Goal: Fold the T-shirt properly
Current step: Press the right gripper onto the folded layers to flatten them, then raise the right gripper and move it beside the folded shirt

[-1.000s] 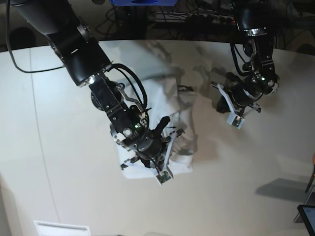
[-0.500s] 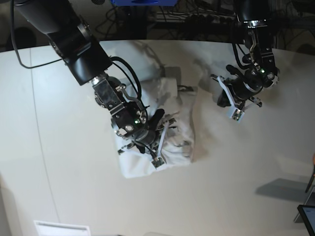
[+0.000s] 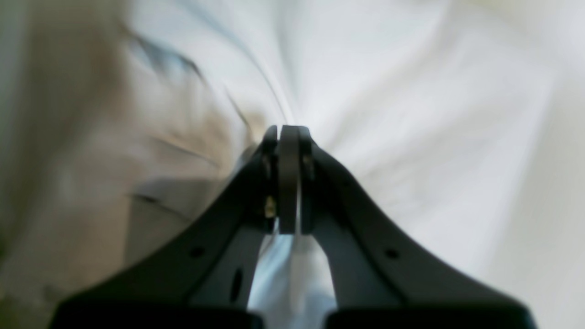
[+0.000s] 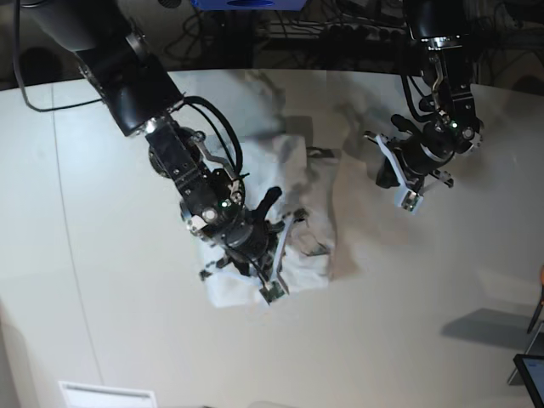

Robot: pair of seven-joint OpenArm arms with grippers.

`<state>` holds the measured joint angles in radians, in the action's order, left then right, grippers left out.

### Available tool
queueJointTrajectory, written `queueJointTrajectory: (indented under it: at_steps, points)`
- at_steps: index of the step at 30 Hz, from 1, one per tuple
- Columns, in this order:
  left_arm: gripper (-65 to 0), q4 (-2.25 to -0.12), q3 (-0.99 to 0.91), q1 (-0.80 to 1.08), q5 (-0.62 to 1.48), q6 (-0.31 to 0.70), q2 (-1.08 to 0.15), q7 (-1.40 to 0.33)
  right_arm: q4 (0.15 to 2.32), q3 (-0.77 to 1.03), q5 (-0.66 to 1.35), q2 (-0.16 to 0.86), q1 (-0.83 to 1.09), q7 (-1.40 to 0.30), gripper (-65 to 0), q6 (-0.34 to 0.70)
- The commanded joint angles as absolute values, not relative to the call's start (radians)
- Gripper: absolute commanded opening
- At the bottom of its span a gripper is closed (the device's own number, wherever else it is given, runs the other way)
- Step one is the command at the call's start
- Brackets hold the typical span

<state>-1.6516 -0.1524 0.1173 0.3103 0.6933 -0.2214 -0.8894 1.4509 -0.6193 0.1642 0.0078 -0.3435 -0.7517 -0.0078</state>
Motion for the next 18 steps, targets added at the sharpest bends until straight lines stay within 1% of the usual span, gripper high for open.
queueJointTrajectory:
  at_steps: [1,3,6,12,18]
  points:
    - [-65.0,-1.669,-0.157,0.105,0.32,0.698,-0.234,-0.866,1.524,-0.611,0.157,0.004,-0.372,-0.76,-64.1,-0.016]
    - [-65.0,-1.669,-0.157,0.105,0.32,0.698,-0.236,-0.865,1.612,-0.605,0.157,0.007,-0.34,-0.82,-64.1,-0.016]
    - [-65.0,-1.669,-0.157,0.105,0.32,0.698,-0.236,-0.865,1.69,-0.582,0.157,0.007,-0.274,-0.862,-64.1,-0.016]
    - [-65.0,-1.664,-0.157,0.079,0.32,0.698,-0.236,-0.865,1.802,-0.581,0.157,0.053,-0.127,-0.868,-64.1,-0.016]
    - [-65.0,-1.664,-0.157,0.077,0.32,0.698,-0.236,-0.865,1.833,-0.578,0.157,0.058,-0.044,-0.866,-64.1,-0.016]
